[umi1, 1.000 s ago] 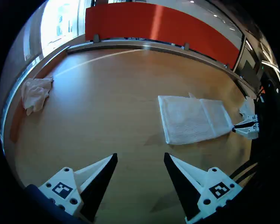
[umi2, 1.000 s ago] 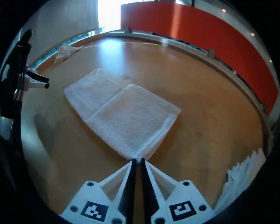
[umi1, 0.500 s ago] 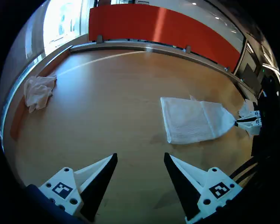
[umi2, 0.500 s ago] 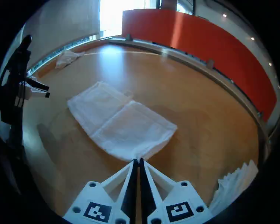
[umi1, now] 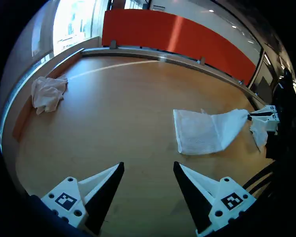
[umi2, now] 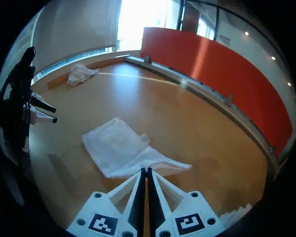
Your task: Fold towel
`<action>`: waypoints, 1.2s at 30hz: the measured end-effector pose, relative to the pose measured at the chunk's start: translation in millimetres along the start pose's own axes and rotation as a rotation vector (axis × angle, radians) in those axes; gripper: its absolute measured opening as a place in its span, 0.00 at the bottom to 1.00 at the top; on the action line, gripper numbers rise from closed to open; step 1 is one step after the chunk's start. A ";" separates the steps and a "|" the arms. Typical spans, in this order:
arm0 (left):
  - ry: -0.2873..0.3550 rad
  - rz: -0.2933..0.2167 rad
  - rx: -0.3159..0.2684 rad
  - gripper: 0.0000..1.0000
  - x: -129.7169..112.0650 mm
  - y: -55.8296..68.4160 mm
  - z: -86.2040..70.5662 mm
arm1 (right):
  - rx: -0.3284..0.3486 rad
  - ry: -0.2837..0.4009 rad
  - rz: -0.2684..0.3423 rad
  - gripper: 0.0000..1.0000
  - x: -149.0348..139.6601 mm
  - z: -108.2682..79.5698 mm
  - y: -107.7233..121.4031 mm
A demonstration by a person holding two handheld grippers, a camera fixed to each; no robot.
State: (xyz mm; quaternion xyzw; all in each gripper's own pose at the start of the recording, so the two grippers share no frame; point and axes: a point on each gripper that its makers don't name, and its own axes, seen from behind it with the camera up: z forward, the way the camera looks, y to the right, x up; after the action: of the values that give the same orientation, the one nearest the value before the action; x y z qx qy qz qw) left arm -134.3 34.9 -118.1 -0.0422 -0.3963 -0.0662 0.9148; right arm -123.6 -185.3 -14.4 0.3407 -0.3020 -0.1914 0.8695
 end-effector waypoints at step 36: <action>0.070 -0.105 0.043 0.92 2.0 -40.5 -61.1 | 0.290 -0.129 -0.218 0.03 32.8 106.8 -139.4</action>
State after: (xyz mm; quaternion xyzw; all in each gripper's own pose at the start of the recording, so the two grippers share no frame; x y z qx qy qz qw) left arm -95.3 -13.2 -157.4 0.0005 -0.3669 -0.1072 0.9241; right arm -186.9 -350.7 -37.7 0.4802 -0.3429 -0.2605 0.7641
